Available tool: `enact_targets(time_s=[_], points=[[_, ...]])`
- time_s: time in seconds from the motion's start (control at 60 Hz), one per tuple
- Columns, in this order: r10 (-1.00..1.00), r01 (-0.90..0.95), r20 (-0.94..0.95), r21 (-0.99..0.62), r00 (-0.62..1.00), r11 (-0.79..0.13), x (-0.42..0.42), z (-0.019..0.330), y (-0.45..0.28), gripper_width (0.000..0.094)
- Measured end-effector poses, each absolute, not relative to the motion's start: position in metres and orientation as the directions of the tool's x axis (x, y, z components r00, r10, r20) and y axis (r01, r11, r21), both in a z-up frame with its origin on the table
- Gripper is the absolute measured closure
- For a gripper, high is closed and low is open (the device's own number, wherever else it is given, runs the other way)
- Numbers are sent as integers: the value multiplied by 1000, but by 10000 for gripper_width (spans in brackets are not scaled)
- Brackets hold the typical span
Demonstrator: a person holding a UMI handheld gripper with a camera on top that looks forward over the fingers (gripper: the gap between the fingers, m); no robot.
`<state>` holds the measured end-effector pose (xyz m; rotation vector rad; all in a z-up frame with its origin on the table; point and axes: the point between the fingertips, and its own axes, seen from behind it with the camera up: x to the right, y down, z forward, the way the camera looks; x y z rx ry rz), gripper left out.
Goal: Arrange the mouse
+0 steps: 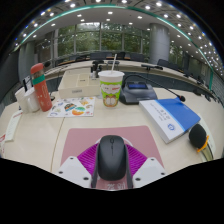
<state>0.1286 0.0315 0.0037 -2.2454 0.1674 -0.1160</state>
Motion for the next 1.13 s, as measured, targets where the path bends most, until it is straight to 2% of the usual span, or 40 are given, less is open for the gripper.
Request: enact_targets(time_s=[0.083,0.1,0.2,0.25,0.517,0.617,0.833,1.133], points=[[-152,-97,3,-758,988,-645,129,-8,26,452],[-151,-96,4,-755,988,-648,129,-9,25,413],[-148,-71,35,-757,988,-649,133,4,12,60],[-145,-60,45,-764,988,-643,132,19,2,85],[-135,-54,36,-793,990,-607,103,116,-105,77],[-127,-37,51,-795,991,-606,95,140,-149,77],[-107,-33,39,-802,994,-596,81,165,-222,78],[-79,-1,56,-809,995,-588,83,167,-249,78]])
